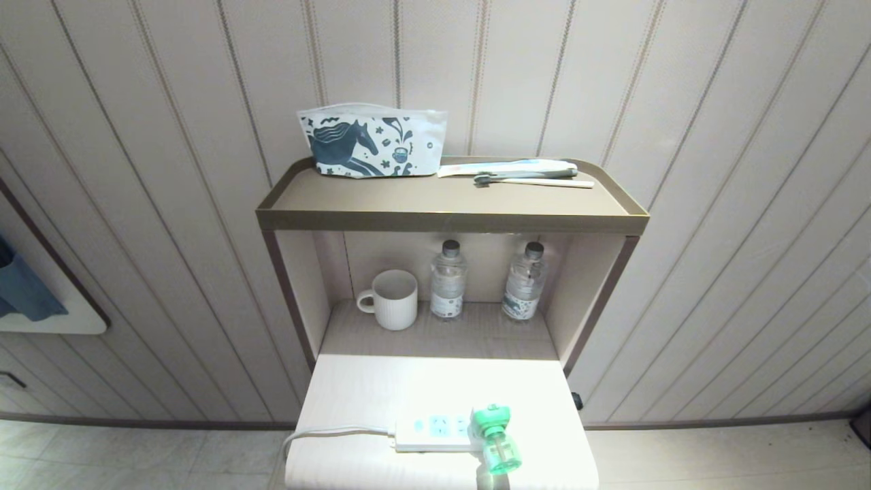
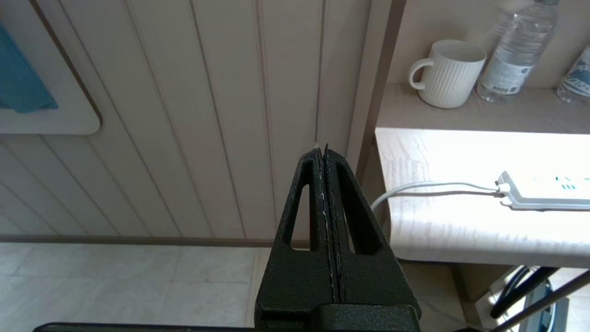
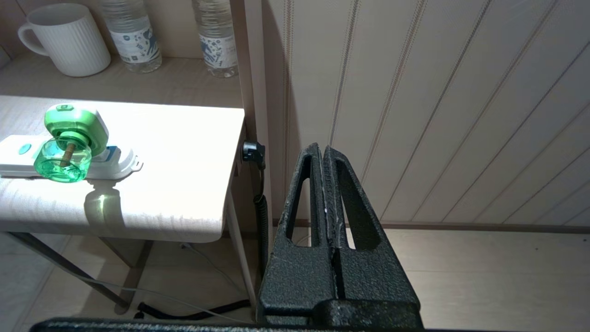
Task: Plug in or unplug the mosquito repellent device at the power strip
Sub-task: Hold the socket with your left hand and unplug it with your right hand
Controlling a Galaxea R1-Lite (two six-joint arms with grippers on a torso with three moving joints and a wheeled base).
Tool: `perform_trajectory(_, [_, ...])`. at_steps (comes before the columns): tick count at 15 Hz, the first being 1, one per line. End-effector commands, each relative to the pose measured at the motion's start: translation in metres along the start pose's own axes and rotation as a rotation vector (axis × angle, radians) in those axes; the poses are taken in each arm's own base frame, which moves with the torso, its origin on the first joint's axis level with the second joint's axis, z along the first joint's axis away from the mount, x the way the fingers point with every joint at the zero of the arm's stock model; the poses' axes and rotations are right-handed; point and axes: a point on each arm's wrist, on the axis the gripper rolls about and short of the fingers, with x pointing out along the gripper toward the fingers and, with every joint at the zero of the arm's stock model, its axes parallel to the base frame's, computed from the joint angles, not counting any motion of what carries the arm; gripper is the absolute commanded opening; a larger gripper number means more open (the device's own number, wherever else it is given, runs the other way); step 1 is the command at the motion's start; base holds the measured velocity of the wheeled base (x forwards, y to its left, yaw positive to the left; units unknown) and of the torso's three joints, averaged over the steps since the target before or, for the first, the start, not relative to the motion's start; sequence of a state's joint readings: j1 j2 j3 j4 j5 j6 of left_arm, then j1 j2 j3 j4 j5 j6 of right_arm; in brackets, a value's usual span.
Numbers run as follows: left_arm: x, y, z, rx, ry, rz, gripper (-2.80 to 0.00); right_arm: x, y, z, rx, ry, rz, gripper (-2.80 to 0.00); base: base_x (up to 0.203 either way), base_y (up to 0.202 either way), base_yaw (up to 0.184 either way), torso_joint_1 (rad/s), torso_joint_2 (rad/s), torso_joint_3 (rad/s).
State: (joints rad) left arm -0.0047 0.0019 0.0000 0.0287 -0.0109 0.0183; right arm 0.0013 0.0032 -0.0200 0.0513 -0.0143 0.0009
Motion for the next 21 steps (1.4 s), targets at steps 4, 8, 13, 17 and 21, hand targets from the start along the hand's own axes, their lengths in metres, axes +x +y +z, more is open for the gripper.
perform_trajectory(4, [0.000, 0.000, 0.000, 0.000, 0.000, 0.000, -2.80, -0.003, 0.000, -0.001, -0.066, 0.062, 0.006, -2.80, 0.000, 0.000, 0.000, 0.000, 0.00, 0.000])
perform_trajectory(8, [0.000, 0.000, 0.000, 0.000, 0.000, 0.000, -2.80, -0.003, 0.000, -0.001, -0.083, 0.066, 0.011, -2.80, 0.000, 0.000, 0.000, 0.000, 0.00, 0.000])
perform_trajectory(13, [0.000, 0.000, 0.000, 0.000, 0.000, 0.000, -2.80, -0.013, 0.001, 0.028, -0.081, 0.001, 0.047, -2.80, 0.000, 0.000, 0.000, 0.000, 0.00, 0.000])
perform_trajectory(17, [0.000, 0.000, 0.000, 0.000, 0.000, 0.000, -2.80, -0.017, 0.001, 0.054, -0.079, 0.027, 0.061, -2.80, 0.000, 0.000, 0.000, 0.000, 0.00, 0.000])
perform_trajectory(21, [0.000, 0.000, 0.000, 0.000, 0.000, 0.000, -2.80, -0.014, 0.001, 0.097, -0.067, 0.014, 0.074, -2.80, 0.000, 0.000, 0.000, 0.000, 0.00, 0.000])
